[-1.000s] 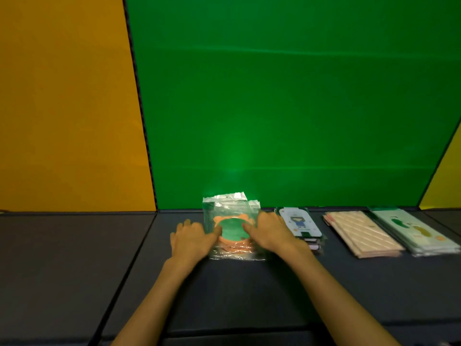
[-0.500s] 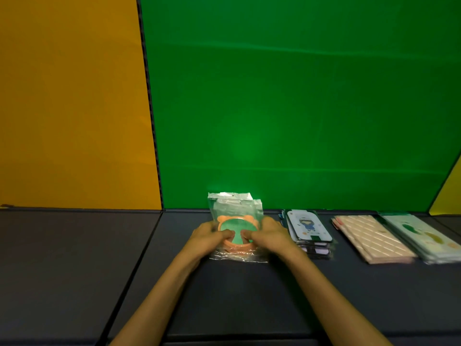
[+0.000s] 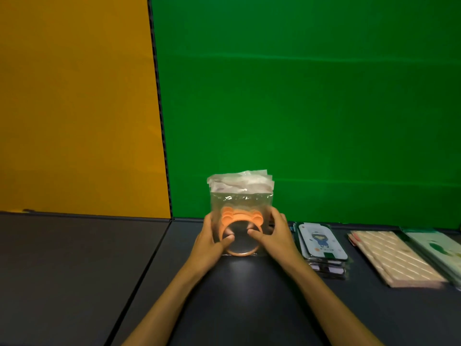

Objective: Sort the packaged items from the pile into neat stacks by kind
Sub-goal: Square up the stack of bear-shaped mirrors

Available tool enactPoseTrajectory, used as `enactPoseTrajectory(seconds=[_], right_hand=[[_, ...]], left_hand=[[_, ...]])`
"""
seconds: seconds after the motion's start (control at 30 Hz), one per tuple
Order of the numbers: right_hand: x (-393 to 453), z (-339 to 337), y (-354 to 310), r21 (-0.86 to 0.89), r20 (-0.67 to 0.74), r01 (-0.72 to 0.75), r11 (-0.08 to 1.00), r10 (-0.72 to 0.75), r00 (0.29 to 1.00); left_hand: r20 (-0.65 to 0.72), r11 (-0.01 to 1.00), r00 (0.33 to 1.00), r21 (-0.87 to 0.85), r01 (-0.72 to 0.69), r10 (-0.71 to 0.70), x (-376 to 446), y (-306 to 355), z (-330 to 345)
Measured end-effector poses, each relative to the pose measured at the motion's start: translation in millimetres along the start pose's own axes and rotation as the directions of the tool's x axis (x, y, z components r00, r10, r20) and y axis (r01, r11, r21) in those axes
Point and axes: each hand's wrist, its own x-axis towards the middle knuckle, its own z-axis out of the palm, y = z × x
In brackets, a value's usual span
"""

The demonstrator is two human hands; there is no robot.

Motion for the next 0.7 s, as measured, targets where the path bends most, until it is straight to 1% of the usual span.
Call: enactPoseTrajectory(seconds=[0.07, 0.1, 0.2, 0.3, 0.4, 0.47, 0.5, 0.6, 0.7], right_hand=[[-1.0, 2.4, 10.4, 0.091, 0.042, -0.012, 0.996, 0.008, 0.999], [-2.2, 4.8, 16.9, 0.11, 0.053, -0.023, 0.994, 0.017, 0.998], [-5.5, 12.2, 28.0, 0.072, 0.072, -0.038, 0.997, 0.033, 0.997], [-2.9, 16.3, 31.8, 0.087, 0.102, -0.051, 0.995, 0.042, 0.994], [-3.5, 19.1, 31.9, 0.106, 0.13, -0.046, 0.993, 0.033, 0.991], [-5.9, 20.2, 32.7, 0.089, 0.143, -0.019, 0.996, 0.006, 0.99], [-6.7, 20.4, 33.2, 0.079, 0.146, -0.006, 0.997, -0.005, 0.989], [-8.3, 21.6, 36.7, 0.027, 0.141, 0.018, 0.999, -0.021, 0.99], [-10.7, 22.0, 36.3, -0.056, 0.129, 0.06, 0.997, -0.053, 0.99]], left_hand=[[-0.019, 0.999, 1.0, -0.035, 0.004, -0.005, 0.5, -3.4, 1.8], [-0.027, 0.999, 1.0, -0.033, 0.004, -0.004, 0.3, -4.3, 2.8], [-0.03, 0.999, 0.999, 0.026, -0.027, 0.028, -1.2, -8.9, 6.0], [-0.017, 0.996, 0.998, 0.065, -0.058, 0.06, -0.1, -10.2, 6.6], [-0.01, 0.982, 0.99, 0.131, -0.137, 0.14, -0.4, -8.4, 6.4], [-0.003, 0.959, 0.977, 0.192, -0.207, 0.211, -2.2, -8.6, 6.3], [0.001, 0.951, 0.974, 0.215, -0.22, 0.225, -3.3, -9.2, 6.1], [0.004, 0.939, 0.978, 0.276, -0.203, 0.211, -5.6, -11.0, 5.4], [0.009, 0.901, 0.975, 0.381, -0.209, 0.222, -10.5, -10.7, 4.6]])
